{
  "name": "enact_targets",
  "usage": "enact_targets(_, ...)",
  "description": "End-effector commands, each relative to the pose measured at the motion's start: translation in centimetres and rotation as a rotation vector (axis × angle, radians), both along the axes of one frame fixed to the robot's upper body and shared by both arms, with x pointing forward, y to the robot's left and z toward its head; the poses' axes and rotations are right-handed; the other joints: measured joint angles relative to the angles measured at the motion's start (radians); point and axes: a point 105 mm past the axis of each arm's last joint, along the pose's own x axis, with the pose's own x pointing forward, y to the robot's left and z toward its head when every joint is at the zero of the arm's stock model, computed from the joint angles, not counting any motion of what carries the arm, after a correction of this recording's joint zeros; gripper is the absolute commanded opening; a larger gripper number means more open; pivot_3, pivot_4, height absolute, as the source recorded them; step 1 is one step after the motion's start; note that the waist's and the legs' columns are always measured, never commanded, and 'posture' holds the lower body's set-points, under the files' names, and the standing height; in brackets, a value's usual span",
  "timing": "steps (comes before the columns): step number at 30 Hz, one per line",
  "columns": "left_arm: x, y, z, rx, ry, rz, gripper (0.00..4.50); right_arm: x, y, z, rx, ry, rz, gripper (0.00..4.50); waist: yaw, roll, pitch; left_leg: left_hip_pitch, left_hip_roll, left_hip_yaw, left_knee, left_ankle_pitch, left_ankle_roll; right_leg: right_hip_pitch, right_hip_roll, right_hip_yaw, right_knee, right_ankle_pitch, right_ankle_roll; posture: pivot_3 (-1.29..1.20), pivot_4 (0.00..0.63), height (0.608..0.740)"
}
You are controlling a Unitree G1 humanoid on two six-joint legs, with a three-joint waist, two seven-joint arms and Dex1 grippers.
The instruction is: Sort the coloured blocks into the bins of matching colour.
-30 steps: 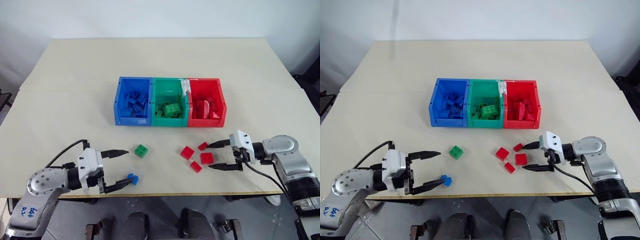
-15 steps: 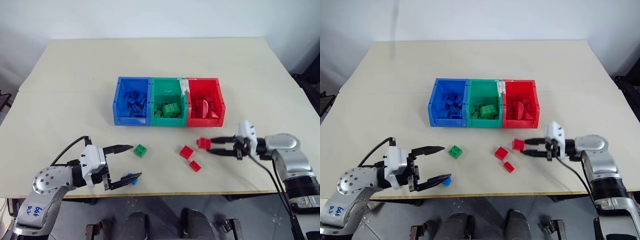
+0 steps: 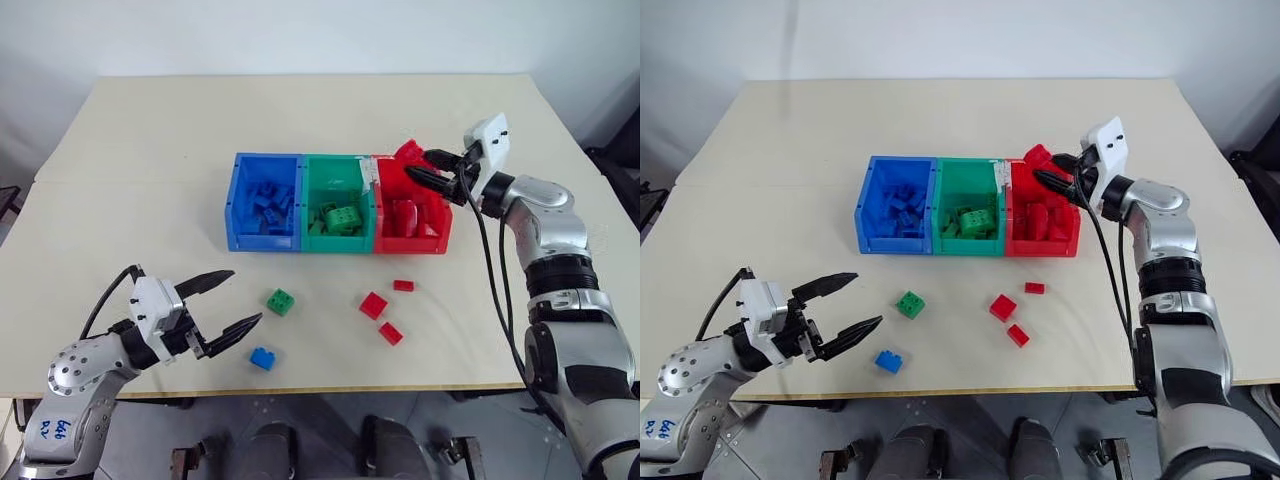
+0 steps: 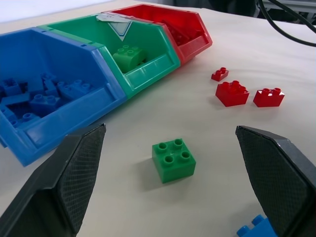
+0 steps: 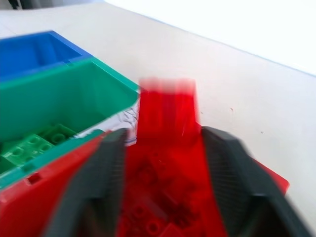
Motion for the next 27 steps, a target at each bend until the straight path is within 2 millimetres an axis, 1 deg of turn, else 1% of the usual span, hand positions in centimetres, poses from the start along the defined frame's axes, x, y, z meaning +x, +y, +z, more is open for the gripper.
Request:
enact_targets(1,-0.3,0.1,0.9,0.007,-0.041,-0.004,4.5,-0.7,-1.0,1.8,0.013,-0.073,0.031,3.74,-0.003,0.0,0.0,0.0,0.0,0.0,0.0,0.0,0.0,0.0,0.0,0.0,0.0,0.0,0.0,0.0,0.15,0.74)
enact_targets(3,-0.1,-0.1,0.8,0.011,-0.037,-0.02,4.5,-1.9,-1.6,1.7,0.007,-0.072,0.091,4.47,-0.002,0.0,0.0,0.0,0.0,0.001,0.0,0.0,0.0,0.0,0.0,0.0,0.0,0.0,0.0,0.0,0.15,0.74)
enact_targets(6,0.3,-0.6,0.7,0.02,-0.033,-0.055,4.5,-4.6,-2.9,1.4,0.014,-0.077,0.19,4.47,0.008,0.0,0.0,0.0,0.0,0.0,0.0,0.0,0.0,0.001,0.0,-0.001,0.0,0.0,0.0,0.0,0.15,0.74)
enact_targets(7,0.4,-0.9,0.7,0.023,-0.029,-0.071,4.5,-5.9,-3.4,1.0,0.008,-0.071,0.232,4.47,0.01,0.0,0.0,0.0,0.0,0.0,0.0,0.0,0.0,0.001,0.0,-0.001,-0.001,0.0,0.0,0.0,0.15,0.74)
enact_targets(8,0.6,-1.2,0.6,0.033,-0.029,-0.091,4.5,-7.2,-4.0,0.4,-0.017,-0.055,0.256,4.47,0.017,0.0,0.0,0.0,0.0,0.0,0.0,0.0,0.0,0.001,0.0,-0.001,0.0,0.0,0.0,0.0,0.15,0.74)
enact_targets(9,0.8,-1.5,0.5,0.047,-0.032,-0.115,4.5,-8.6,-4.7,-0.8,-0.068,-0.024,0.273,4.47,0.02,0.0,0.0,0.0,0.0,0.0,0.0,0.0,0.0,0.001,0.0,-0.001,-0.001,0.0,0.0,0.0,0.15,0.74)
enact_targets(11,1.1,-2.1,0.3,0.062,-0.033,-0.162,4.5,-10.8,-5.6,-2.6,-0.17,0.018,0.299,4.47,0.027,0.0,0.0,0.0,0.0,0.0,0.0,0.0,0.0,0.001,0.0,-0.002,-0.001,0.0,0.0,0.0,0.15,0.74)
enact_targets(13,1.2,-2.8,-0.1,0.071,-0.02,-0.22,4.5,-12.5,-6.9,-4.1,-0.234,0.061,0.283,4.47,0.025,0.0,0.0,0.001,0.0,0.001,0.0,0.0,0.0,0.001,0.0,-0.001,-0.001,0.0,0.0,0.0,0.15,0.74)
enact_targets(15,1.6,-3.5,-0.8,0.11,-0.008,-0.257,4.5,-13.9,-8.8,-5.8,-0.319,0.118,0.254,4.47,0.023,0.0,0.0,0.002,0.0,0.003,0.0,0.0,0.0,0.001,0.0,0.001,-0.001,0.0,0.001,0.0,0.15,0.74)
enact_targets(17,1.6,-4.5,-1.3,0.137,0.005,-0.316,4.5,-14.5,-10.3,-6.8,-0.355,0.146,0.22,4.47,0.019,0.0,0.0,0.004,0.0,0.005,0.0,0.0,0.0,0.001,0.0,0.002,0.0,0.001,0.001,0.0,0.15,0.74)
enact_targets(20,1.7,-5.0,-1.2,0.132,-0.014,-0.34,4.5,-14.5,-10.5,-7.4,-0.371,0.155,0.221,4.47,0.004,0.0,0.0,0.005,0.001,0.007,0.0,0.0,0.0,0.001,0.0,0.004,0.001,0.001,0.001,0.0,0.15,0.74)
enact_targets(24,1.7,-4.2,-1.0,0.125,-0.041,-0.308,4.5,-13.5,-7.7,-8.2,-0.327,0.236,0.296,4.47,-0.006,0.0,0.0,0.006,0.003,0.007,0.0,0.0,0.0,0.001,0.001,0.004,0.001,0.001,0.001,0.0,0.15,0.74)
enact_targets(25,1.7,-4.0,-1.0,0.126,-0.043,-0.301,4.5,-13.4,-7.4,-8.3,-0.327,0.242,0.304,4.47,-0.004,0.0,0.0,0.006,0.003,0.007,0.0,0.001,-0.001,0.001,0.001,0.004,0.001,0.001,0.001,0.0,0.15,0.74)
enact_targets(27,1.4,-3.0,-1.2,0.145,-0.038,-0.27,4.5,-12.3,-5.5,-8.8,-0.33,0.256,0.34,4.47,-0.002,0.0,0.0,0.006,0.003,0.006,0.0,0.001,-0.001,0.001,0.001,0.004,0.001,0.001,0.001,0.0,0.15,0.74)
